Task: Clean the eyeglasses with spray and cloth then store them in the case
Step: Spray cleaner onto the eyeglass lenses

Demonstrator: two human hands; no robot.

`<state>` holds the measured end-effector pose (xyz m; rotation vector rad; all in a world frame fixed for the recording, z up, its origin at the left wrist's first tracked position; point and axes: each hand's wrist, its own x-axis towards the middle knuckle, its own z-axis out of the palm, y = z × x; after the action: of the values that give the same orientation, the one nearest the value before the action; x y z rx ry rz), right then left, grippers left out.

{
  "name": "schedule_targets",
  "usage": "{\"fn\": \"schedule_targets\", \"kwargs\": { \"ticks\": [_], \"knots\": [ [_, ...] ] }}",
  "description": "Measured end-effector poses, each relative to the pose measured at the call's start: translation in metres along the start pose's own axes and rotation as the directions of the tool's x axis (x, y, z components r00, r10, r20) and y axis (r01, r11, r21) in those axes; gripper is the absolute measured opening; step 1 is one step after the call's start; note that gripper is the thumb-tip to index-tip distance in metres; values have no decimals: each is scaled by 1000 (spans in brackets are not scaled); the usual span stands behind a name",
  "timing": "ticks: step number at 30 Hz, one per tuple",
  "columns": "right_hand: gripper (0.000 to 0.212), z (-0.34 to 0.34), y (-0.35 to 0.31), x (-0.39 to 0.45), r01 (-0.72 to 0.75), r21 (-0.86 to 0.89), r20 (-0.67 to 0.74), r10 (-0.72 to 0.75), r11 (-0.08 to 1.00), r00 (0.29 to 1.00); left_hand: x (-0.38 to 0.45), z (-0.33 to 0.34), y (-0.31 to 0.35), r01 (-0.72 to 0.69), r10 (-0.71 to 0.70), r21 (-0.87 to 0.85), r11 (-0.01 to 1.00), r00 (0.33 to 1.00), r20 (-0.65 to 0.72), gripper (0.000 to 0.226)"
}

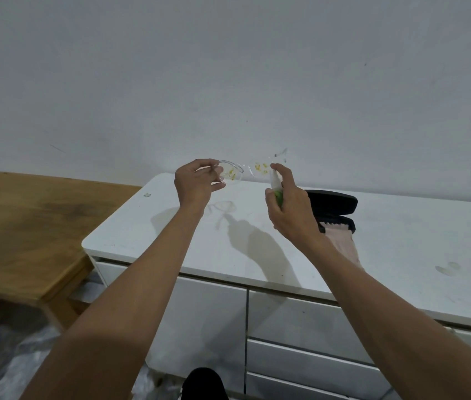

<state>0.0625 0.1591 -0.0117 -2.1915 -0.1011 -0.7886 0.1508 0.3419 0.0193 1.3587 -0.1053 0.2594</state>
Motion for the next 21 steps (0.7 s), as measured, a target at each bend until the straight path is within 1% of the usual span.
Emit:
{"fn": "schedule_targets", "kwargs": {
  "ticks": [4, 8, 11, 16, 19, 21],
  "knots": [
    [53, 0, 1, 4, 16, -59, -61, -20, 998, 998, -3, 0, -1, -4, 4, 6, 1000, 1000, 7, 12],
    [47, -1, -1, 5, 31, -92, -90, -40, 995, 995, -4, -1, -2, 11, -11, 1, 1000, 1000, 13, 13],
    [44, -1, -2, 8, 50, -132, -91, -63, 990, 994, -4, -2, -2, 22, -22, -5, 1000, 1000, 21, 13],
    [49, 1, -3, 13, 77, -192, -77, -94, 978, 993, -5, -2, -2, 23, -22, -13, 1000, 999, 23, 12],
    [48, 2, -4, 15, 92, -212, -59, -107, 973, 992, -6, -3, -2, 24, -23, -10, 1000, 999, 22, 13],
    [46, 3, -4, 16, 107, -267, -51, -125, 958, 991, -6, -3, -2, 28, -28, -11, 1000, 999, 23, 14]
  ]
}}
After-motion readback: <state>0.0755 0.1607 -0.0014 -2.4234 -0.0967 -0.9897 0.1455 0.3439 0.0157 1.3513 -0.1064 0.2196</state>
